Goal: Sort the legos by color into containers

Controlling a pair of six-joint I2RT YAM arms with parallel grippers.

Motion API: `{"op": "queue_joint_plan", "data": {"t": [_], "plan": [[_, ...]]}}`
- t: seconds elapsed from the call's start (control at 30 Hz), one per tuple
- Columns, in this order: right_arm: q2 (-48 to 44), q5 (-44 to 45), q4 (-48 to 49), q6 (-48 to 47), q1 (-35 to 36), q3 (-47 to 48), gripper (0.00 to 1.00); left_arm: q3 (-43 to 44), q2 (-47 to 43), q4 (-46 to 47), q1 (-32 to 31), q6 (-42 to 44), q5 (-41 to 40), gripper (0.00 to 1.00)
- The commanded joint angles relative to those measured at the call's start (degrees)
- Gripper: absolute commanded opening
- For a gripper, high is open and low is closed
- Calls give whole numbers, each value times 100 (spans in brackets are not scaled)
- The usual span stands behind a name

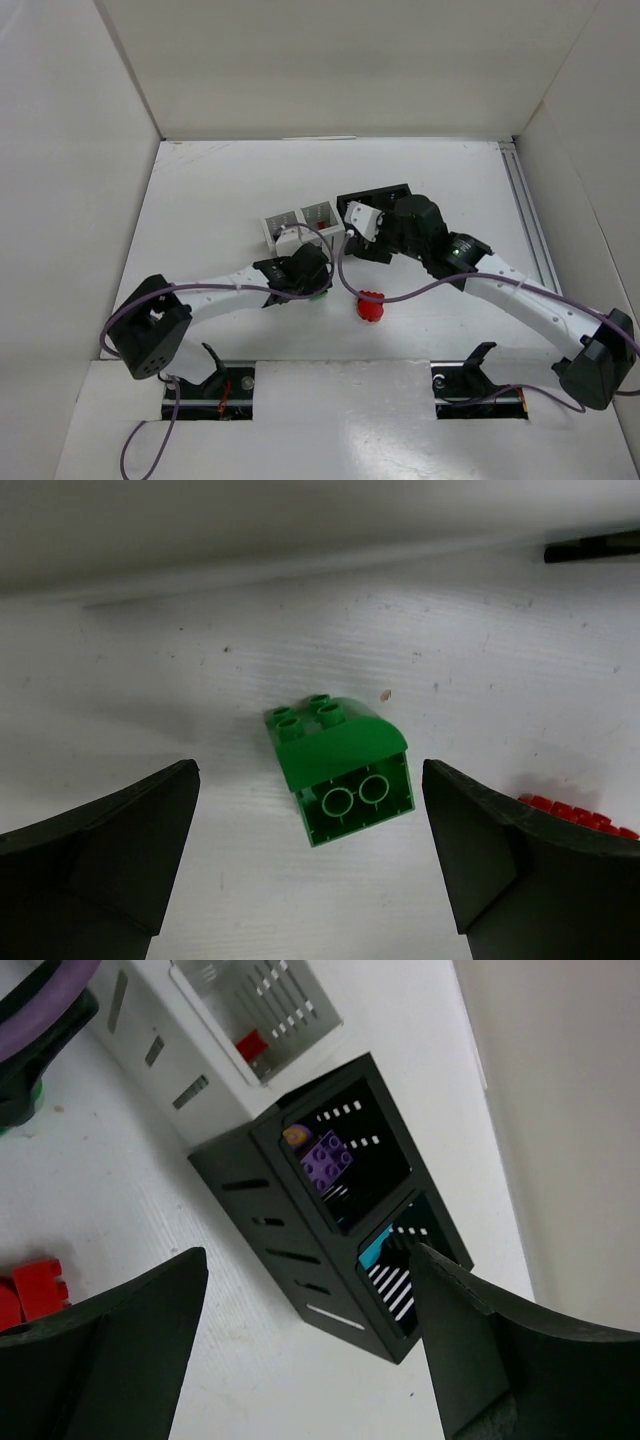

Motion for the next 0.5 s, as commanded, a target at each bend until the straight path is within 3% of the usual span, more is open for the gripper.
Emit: {"op": "queue_joint_plan", "data": {"t": [0.0,0.27,0.37,0.47], "plan": [[-294,160,-35,179,-84,-132,86,287,127,194,-72,-358,-471,91],[-523,266,-149,179,-189,-194,87,656,794,-41,-239,-744,-953,81],[-576,318,-149,179,-242,-247,87,806,935,-210,-292,-858,-1024,70],[-628,318,-149,179,-242,-247,87,867,997,-324,-361,-911,-1024,51]]}}
